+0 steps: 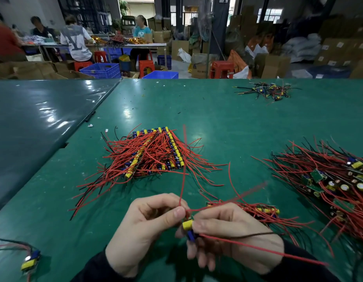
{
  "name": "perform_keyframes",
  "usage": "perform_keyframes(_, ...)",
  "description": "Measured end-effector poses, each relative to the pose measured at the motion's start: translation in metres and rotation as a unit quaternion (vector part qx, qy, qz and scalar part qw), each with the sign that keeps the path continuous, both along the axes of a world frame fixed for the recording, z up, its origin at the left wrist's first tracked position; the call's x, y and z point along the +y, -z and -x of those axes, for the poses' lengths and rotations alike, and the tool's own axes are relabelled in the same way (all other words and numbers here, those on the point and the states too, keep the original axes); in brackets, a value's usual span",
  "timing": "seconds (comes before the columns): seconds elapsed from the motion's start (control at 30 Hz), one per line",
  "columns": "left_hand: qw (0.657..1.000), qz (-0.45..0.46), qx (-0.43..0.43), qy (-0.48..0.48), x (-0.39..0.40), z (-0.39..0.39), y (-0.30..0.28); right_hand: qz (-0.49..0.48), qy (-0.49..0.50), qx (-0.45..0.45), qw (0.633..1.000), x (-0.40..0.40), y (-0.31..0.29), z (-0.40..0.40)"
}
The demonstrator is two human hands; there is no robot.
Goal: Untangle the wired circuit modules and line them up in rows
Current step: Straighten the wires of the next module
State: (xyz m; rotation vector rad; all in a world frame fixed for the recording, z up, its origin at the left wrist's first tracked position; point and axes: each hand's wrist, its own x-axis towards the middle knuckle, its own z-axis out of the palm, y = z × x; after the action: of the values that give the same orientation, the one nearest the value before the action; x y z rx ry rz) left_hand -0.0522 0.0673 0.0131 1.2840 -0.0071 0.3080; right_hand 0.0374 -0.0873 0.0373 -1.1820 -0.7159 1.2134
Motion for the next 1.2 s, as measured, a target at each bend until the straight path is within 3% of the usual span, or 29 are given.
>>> perform_keyframes(0.1, 0.999, -0.033, 0.024, -0.014, 0.003, 0.0, 0.0, 0.023, 0.002, 0.018, 1.0, 0.003, 0.005, -0.002)
perform_keyframes(0.2, 0.989, -0.137, 0.01, -0.051, 0.006, 0.0, 0.001, 0.046, 0.024, 0.011, 0.999, 0.004, 0.008, -0.002)
perform_keyframes(0.4, 0.944, -0.286, 0.025, -0.161, 0.001, 0.001, 0.005, 0.064, 0.072, -0.072, 0.993, 0.005, 0.011, 0.003)
perform_keyframes(0.6, 0.985, -0.105, 0.087, -0.11, -0.005, -0.001, 0.003, 0.045, 0.085, -0.155, 0.983, 0.005, 0.01, 0.003)
perform_keyframes(0.7, 0.988, 0.04, 0.137, -0.053, -0.002, 0.0, -0.003, 0.035, 0.066, -0.127, 0.989, 0.003, 0.009, 0.002)
perform_keyframes(0.77, 0.984, 0.084, 0.158, -0.021, -0.001, 0.001, -0.005, 0.027, 0.043, -0.096, 0.994, 0.001, 0.007, 0.0)
perform_keyframes(0.9, 0.987, 0.051, 0.152, 0.026, -0.004, 0.003, -0.006, 0.049, -0.018, -0.104, 0.993, 0.0, 0.004, -0.002)
perform_keyframes(1.07, 0.994, -0.009, 0.107, 0.023, -0.003, 0.002, -0.004, 0.033, -0.02, -0.072, 0.997, 0.005, 0.005, 0.005)
perform_keyframes(1.2, 0.995, 0.009, 0.09, 0.045, 0.001, 0.002, -0.002, 0.013, -0.032, -0.033, 0.999, 0.003, 0.004, 0.004)
